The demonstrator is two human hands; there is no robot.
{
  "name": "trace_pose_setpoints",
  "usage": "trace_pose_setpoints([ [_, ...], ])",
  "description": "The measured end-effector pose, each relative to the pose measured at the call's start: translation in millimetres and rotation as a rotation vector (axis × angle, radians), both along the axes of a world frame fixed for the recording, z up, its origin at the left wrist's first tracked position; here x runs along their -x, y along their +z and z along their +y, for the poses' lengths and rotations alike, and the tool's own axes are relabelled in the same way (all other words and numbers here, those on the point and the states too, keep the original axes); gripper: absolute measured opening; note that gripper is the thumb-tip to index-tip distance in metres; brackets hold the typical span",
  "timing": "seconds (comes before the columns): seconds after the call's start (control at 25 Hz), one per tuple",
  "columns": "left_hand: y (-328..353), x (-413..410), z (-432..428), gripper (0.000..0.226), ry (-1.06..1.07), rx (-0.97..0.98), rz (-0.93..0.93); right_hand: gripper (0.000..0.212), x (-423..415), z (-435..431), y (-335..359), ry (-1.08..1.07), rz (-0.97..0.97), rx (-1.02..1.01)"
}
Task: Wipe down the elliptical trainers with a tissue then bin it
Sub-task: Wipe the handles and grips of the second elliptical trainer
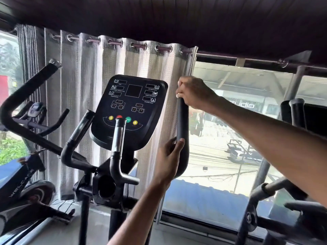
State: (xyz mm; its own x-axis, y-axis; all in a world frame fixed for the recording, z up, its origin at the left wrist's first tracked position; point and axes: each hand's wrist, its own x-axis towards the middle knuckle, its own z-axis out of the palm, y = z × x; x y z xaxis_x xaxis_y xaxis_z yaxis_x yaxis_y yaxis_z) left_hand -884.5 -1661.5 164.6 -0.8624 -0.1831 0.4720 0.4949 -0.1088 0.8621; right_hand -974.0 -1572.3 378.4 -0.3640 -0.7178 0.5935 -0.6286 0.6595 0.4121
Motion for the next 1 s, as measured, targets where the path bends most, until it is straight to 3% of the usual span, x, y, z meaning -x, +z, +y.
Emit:
trace_pose_setpoints([
  [0.12,-11,1,-3,0.039,-0.043,0.019,-0.028,0.01,-13,-6,3,-0.006,-0.082,-0.106],
  [0.32,-24,-4,0,0.066,-0.138,-0.044,-0.072,0.015,-28,-14,-23,-0.125,0.08,-0.202],
  [0.48,-26,-4,-2,0.067,-0.113,-0.041,-0.063,0.014,-42,-10,-53,-0.098,0.111,-0.126],
  [0.6,-31,-2,-5,0.068,-0.058,0.002,-0.047,0.008,-55,10,-81,0.022,0.054,0.102],
  [0.72,-30,-3,-7,0.07,-0.035,-0.001,-0.021,0.008,-68,26,-96,0.131,0.031,0.178],
  [1.0,-30,-4,-7,0.066,-0.049,0.021,-0.033,0.008,-57,30,-71,0.124,0.053,0.075],
])
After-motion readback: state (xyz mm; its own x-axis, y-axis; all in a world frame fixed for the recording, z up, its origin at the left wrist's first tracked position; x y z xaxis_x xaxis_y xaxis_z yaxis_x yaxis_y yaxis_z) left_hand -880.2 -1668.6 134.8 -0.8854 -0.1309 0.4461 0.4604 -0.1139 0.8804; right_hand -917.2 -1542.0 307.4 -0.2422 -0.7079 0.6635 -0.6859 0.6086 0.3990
